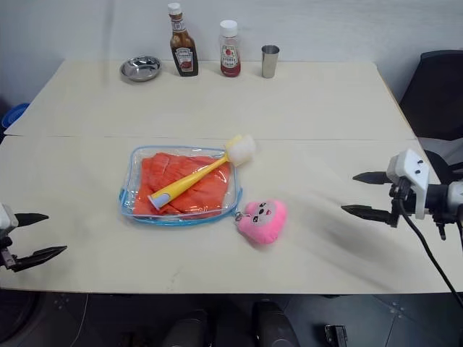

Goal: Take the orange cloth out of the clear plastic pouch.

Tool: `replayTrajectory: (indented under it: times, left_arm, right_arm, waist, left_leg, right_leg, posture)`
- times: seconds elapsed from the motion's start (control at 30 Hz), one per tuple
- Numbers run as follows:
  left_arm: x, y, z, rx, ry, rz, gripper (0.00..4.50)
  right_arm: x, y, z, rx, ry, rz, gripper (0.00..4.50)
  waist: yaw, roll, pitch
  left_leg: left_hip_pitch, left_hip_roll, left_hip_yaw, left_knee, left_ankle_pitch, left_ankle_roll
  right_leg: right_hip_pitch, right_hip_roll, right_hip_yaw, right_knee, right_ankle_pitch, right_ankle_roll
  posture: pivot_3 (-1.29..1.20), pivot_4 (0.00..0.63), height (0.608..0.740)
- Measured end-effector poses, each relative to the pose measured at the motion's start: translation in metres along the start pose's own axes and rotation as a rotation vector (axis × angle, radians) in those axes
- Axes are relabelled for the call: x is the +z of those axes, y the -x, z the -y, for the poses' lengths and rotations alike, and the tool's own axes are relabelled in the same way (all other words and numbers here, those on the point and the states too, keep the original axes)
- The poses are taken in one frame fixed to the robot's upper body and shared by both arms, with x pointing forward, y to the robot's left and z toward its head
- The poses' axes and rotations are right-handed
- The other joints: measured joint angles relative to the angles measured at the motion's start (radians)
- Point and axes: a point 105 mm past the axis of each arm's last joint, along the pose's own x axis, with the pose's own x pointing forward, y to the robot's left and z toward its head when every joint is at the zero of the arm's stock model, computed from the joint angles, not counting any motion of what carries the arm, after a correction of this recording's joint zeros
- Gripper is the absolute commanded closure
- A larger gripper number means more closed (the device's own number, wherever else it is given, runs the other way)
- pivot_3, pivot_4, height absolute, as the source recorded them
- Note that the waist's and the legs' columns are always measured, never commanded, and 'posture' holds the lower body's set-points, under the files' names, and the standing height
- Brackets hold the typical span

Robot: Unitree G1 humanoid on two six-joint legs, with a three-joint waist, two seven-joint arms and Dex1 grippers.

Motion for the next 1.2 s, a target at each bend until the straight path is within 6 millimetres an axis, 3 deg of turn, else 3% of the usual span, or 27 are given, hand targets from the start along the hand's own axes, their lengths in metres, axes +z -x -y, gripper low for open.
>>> replayTrajectory:
  times: [0.27, 0.77, 1.1, 1.2]
  left_arm:
    - [-0.008, -0.003, 0.006, 0.015, 0.001, -0.009, 0.12]
    - [0.013, -0.008, 0.002, 0.027, 0.061, 0.064, 0.12]
    - [0.045, -0.019, 0.001, -0.023, 0.134, 0.194, 0.12]
    - [0.070, -0.029, 0.003, -0.068, 0.130, 0.270, 0.12]
  right_arm:
    - [0.006, -0.004, -0.005, 0.009, 0.007, -0.003, 0.00]
    - [0.016, -0.012, -0.009, -0.026, 0.008, -0.002, 0.00]
    - [0.023, -0.021, -0.019, -0.020, -0.041, 0.021, 0.00]
    - [0.027, -0.023, -0.022, -0.019, -0.062, 0.053, 0.00]
  waist:
    - [-0.001, 0.000, 0.000]
    - [0.003, 0.000, 0.000]
    - [0.004, 0.000, 0.000]
    - [0.008, 0.000, 0.000]
  left_leg:
    - [0.000, 0.000, 0.000, 0.001, 0.000, 0.000]
    - [0.000, 0.000, 0.000, 0.003, 0.000, 0.000]
    - [0.000, 0.000, 0.000, 0.004, 0.000, 0.000]
    - [0.000, 0.000, 0.000, 0.005, 0.000, -0.001]
  right_leg:
    - [0.000, 0.000, 0.000, 0.002, 0.000, 0.000]
    - [0.000, 0.000, 0.000, 0.004, 0.000, 0.000]
    - [0.000, 0.001, 0.000, 0.004, 0.000, 0.000]
    - [0.000, 0.001, 0.000, 0.005, 0.000, 0.000]
  posture:
    - [0.00, 0.150, 0.740]
    - [0.00, 0.150, 0.740]
    - [0.00, 0.150, 0.740]
    - [0.00, 0.150, 0.740]
